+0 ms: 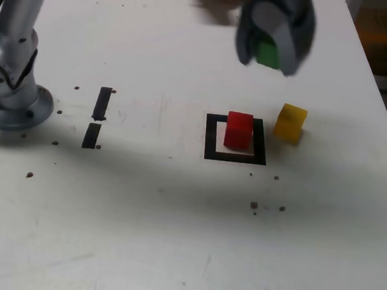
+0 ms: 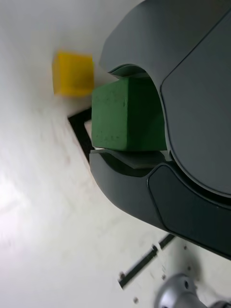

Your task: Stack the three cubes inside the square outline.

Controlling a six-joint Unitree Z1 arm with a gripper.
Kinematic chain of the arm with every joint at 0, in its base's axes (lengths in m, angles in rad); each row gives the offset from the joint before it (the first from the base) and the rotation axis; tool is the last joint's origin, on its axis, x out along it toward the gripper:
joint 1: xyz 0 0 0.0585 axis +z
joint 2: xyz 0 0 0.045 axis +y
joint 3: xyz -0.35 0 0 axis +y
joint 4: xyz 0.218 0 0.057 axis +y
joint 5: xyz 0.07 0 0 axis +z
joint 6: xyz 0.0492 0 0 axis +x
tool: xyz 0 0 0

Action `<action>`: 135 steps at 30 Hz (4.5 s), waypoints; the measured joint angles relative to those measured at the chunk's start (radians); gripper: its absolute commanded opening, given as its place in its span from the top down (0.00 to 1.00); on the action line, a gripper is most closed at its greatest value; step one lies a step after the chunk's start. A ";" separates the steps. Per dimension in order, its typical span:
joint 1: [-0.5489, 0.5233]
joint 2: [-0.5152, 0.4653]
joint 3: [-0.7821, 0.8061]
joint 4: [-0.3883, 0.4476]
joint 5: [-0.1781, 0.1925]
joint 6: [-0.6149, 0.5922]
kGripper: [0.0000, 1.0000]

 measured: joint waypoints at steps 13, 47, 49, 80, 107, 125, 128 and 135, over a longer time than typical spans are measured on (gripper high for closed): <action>0.198 -0.085 0.366 -0.237 -0.066 -0.039 0.86; 0.304 -0.141 0.524 -0.400 -0.159 0.117 0.10; 0.285 -0.168 0.491 -0.378 -0.144 0.125 0.09; -0.030 0.050 0.121 -0.263 -0.238 0.126 0.01; 0.056 0.190 0.047 -0.239 -0.243 0.111 0.04; 0.056 0.234 0.032 -0.216 -0.267 0.111 0.24; 0.056 0.245 0.035 -0.205 -0.267 0.111 0.28; 0.056 0.252 0.034 -0.190 -0.272 0.115 0.39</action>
